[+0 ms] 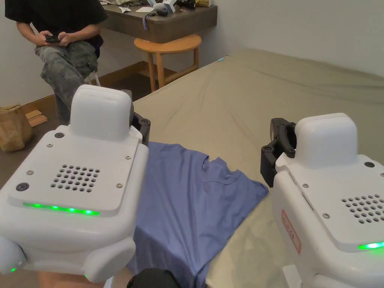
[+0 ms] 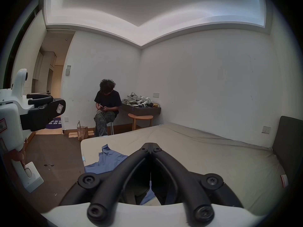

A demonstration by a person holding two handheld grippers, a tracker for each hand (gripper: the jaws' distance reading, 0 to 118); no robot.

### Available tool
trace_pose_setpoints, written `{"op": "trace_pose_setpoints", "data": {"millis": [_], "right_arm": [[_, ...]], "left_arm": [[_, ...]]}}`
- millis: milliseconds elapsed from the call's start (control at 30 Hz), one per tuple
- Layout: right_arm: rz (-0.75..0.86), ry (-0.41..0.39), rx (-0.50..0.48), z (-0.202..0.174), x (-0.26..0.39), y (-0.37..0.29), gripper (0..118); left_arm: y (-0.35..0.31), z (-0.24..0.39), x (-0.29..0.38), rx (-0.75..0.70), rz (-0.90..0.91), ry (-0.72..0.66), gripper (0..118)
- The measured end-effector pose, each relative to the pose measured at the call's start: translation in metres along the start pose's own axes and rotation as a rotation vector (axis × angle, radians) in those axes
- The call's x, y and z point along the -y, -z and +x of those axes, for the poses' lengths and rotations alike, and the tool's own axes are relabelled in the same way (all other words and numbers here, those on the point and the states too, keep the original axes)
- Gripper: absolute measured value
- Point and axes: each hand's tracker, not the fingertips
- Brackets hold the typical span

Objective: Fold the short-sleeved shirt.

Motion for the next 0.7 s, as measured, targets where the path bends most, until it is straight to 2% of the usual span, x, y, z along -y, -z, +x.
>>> {"op": "trace_pose_setpoints", "data": {"millis": [133, 367, 533, 600, 700], "right_arm": [[-0.034, -0.004, 0.022, 0.006, 0.006, 0.008, 1], [-0.087, -0.018, 0.063, 0.025, 0.018, 0.028, 1], [-0.128, -0.011, 0.103, 0.043, 0.029, 0.046, 2], [-0.151, -0.011, 0.122, 0.051, 0.035, 0.053, 1], [-0.18, -0.013, 0.149, 0.064, 0.044, 0.06, 1]], "left_arm": [[0.019, 0.007, 0.01, 0.035, -0.034, -0.007, 0], [0.09, 0.035, 0.042, 0.17, -0.228, -0.016, 0], [0.163, 0.07, 0.096, 0.285, -0.458, -0.021, 0], [0.196, 0.086, 0.128, 0.345, -0.609, -0.021, 0], [0.238, 0.107, 0.176, 0.356, -0.769, -0.003, 0]]}}
